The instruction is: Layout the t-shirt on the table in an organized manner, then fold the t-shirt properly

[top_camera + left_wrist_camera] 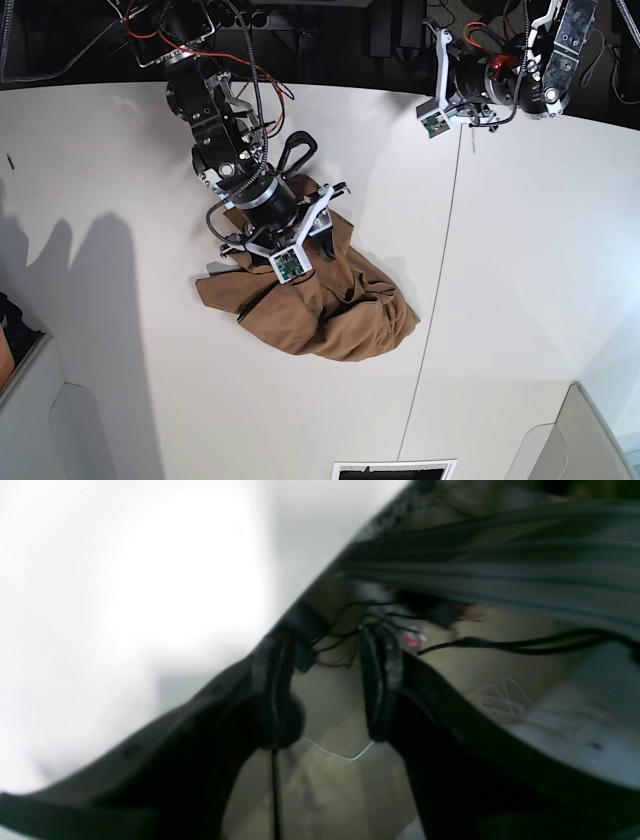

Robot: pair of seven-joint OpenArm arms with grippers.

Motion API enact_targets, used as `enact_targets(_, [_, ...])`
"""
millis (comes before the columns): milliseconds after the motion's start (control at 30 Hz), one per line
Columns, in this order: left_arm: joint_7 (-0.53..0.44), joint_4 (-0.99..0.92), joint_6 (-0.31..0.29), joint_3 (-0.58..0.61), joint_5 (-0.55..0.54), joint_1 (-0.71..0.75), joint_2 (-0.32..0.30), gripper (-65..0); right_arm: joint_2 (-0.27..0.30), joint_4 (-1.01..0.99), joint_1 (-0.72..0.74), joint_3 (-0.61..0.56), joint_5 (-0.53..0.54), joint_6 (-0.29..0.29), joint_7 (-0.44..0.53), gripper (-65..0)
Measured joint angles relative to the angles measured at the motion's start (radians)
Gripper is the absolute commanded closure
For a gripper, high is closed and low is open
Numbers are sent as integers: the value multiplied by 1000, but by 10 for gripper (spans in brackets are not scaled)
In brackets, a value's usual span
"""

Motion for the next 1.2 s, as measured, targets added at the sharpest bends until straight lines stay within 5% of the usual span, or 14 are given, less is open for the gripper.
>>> enact_targets(67, [-16,-41,-35,58,-40,-58,1,-303,-11,-12,18,0,-23,0,-3,-280])
enact_targets(133, [-164,-94,-147,105,-19,-111,1,-303,-11,-10,20,1,-54,-1,-5,-280])
enact_targets(200, [-189,-125,-264,117,1,-168,1,-303,-11,-4,21,5,-91,-24,-50,-280])
enact_targets(233, [-370,-134,-118,113,27,-194,4,-303,-11,7,19,10,-103,-43,-58,-280])
enact_targets(267, [-386,-137,246,97,104,-261,41,-303,-11,20,18,19,-106,-65,-74,-279])
enact_targets(300, [-352,-163,216,53,156,-335,53,-303,-11,37,15,29,-106,-90,-72,-280])
enact_targets(333, [-388,-146,176,55,91,-373,14,-303,-11,40,17,37,-103,-89,-77,-280])
enact_targets(400, [-431,-119,175,48,90,-364,23,-303,-8,43,29,71,-106,-100,-80,-280])
enact_targets(467, [-350,-149,177,65,106,-309,57,-303,-1,54,27,92,-84,-107,-69,-279])
enact_targets(533, [-302,-171,118,94,84,-280,84,-303,-3,34,35,99,-68,-106,-88,-279])
enact_targets(667, [-375,-152,163,62,91,-378,82,-303,-9,24,63,100,-61,-100,-113,-279])
enact_targets(1200, [-337,-159,154,76,90,-308,97,-303,-6,20,29,105,-39,-101,-132,-279])
